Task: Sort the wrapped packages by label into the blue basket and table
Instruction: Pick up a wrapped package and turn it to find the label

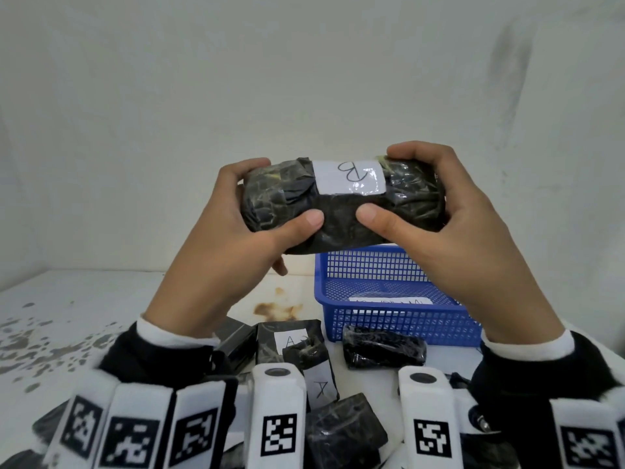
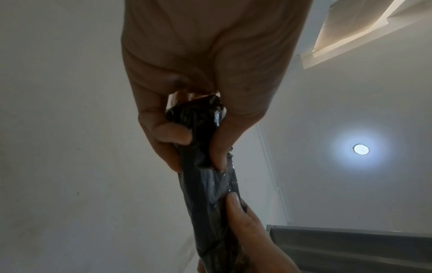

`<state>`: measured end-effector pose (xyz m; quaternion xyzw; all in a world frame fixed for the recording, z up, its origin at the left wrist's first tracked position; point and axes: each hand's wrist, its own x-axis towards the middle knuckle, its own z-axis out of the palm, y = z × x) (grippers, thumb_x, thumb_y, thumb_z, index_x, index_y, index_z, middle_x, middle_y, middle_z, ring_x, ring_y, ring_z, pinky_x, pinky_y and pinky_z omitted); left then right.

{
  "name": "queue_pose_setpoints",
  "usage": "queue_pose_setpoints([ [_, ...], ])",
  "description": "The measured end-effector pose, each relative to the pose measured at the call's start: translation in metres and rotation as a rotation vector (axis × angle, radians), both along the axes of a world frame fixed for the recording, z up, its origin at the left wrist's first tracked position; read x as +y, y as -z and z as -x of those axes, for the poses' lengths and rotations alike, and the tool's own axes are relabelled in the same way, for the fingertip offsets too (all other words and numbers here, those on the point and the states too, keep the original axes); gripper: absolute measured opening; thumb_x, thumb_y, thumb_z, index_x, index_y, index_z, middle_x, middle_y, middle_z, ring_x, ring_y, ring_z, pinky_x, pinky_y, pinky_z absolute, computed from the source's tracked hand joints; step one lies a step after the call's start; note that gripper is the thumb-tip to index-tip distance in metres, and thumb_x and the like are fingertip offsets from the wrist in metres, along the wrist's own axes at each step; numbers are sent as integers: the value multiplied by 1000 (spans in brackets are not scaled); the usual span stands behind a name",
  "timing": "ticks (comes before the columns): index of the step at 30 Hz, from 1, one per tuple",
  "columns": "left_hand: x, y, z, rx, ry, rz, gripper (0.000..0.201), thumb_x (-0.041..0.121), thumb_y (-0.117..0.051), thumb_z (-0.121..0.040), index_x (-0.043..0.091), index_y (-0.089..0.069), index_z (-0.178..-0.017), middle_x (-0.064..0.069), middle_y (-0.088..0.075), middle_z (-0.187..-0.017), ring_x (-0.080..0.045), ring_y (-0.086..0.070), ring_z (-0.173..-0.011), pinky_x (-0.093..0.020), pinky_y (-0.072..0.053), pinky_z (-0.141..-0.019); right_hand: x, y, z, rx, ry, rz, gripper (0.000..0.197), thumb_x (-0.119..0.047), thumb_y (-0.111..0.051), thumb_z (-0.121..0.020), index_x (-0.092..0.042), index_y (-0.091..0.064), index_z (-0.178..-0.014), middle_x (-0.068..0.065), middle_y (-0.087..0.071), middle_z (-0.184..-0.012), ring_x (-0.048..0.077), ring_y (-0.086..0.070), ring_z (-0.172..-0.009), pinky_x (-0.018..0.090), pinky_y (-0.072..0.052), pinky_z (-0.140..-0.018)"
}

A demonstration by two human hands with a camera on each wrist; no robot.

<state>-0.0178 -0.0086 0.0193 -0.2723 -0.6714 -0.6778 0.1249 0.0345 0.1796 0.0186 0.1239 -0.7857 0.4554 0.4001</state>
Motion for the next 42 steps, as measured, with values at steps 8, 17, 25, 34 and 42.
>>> queue_pose_setpoints([
  [8,1,-1,1,-46,84,-70,72,30,-81,-70,24,-42,-131,6,-66,-101,-10,-68,-66,-22,-56,-62,1,-1,0,43,-26,37,41,-49,-71,-79,-41,-62,-118,-19,-69,-108,9,-69,-101,39,-59,-89],
  [17,0,-3,2,-72,128,-138,50,44,-71,-79,28,-47,-120,4,-65,-101,-9,-66,-68,-28,-53,-52,6,1,6,-1,-64,116,26,-35,-64,-95,-43,-60,-119,-16,-69,-114,5,-69,-98,31,-57,-79],
  [25,-2,0,11,-52,71,-154,33,28,-58,-93,20,-47,-123,-5,-66,-99,-11,-63,-59,-26,-52,-50,1,-3,0,-16,-114,153,20,-46,-65,-82,-31,-67,-95,-11,-70,-84,5,-65,-75,28,-55,-61],
  [34,-3,0,10,15,93,-65,46,39,-77,-76,32,-56,-117,7,-72,-94,-12,-70,-84,-28,-58,-73,-2,-2,-2,-158,-78,58,28,-49,-71,-78,-27,-53,-82,-9,-59,-73,10,-45,-56,13,-39,-52],
  [42,3,3,9,66,17,-83,77,40,-84,-65,41,-45,-132,5,-73,-105,-9,-71,-93,-22,-56,-80,-5,0,-1,-264,-43,-47,36,-64,-63,-72,-40,-66,-98,-6,-67,-96,21,-71,-80,43,-60,-74],
])
